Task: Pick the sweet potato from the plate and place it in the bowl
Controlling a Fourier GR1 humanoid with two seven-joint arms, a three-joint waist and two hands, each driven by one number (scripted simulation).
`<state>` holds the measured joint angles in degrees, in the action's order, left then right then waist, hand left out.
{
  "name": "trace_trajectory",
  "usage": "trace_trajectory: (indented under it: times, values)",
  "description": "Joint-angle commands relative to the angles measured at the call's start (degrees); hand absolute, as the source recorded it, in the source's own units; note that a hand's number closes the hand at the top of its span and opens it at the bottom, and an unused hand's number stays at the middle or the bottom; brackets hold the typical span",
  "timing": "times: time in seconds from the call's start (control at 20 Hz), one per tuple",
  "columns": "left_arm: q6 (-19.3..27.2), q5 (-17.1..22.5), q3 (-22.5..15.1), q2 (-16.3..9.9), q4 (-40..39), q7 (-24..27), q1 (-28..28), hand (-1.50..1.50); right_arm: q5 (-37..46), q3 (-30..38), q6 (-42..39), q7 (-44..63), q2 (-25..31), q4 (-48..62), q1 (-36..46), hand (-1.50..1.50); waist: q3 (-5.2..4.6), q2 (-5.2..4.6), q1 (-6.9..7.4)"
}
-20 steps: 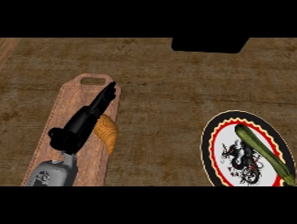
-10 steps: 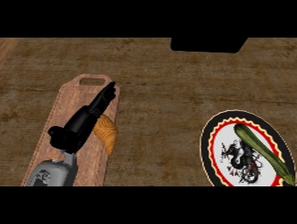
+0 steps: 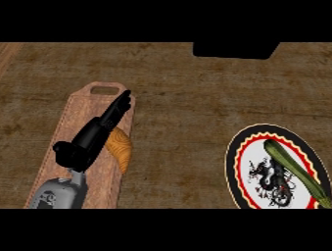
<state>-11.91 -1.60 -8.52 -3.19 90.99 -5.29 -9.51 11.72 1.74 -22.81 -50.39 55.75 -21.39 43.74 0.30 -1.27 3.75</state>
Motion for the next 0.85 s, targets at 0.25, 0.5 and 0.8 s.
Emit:
trace_trajectory:
  times: [0.25, 0.5, 0.8]
  values:
    - [0.35, -0.73, -1.03, 0.68, 0.51, 0.45, 0.52, 0.0, -5.96, 5.14, -12.34, -1.25, 5.14, 9.17, 1.16, -1.5, 0.49, -0.95, 0.46]
    - [-0.12, 0.05, -0.49, 0.55, 0.3, 0.96, 0.59, 0.0, -7.97, 6.54, -14.54, 2.12, 7.13, 10.16, 1.86, -1.5, 0.7, -1.41, 0.76]
    - [0.03, -0.42, -0.63, 0.36, 0.83, 1.01, 0.6, 0.0, -8.79, 6.51, -16.4, 4.01, 7.6, 9.58, 1.57, -1.5, 0.9, -1.5, 1.31]
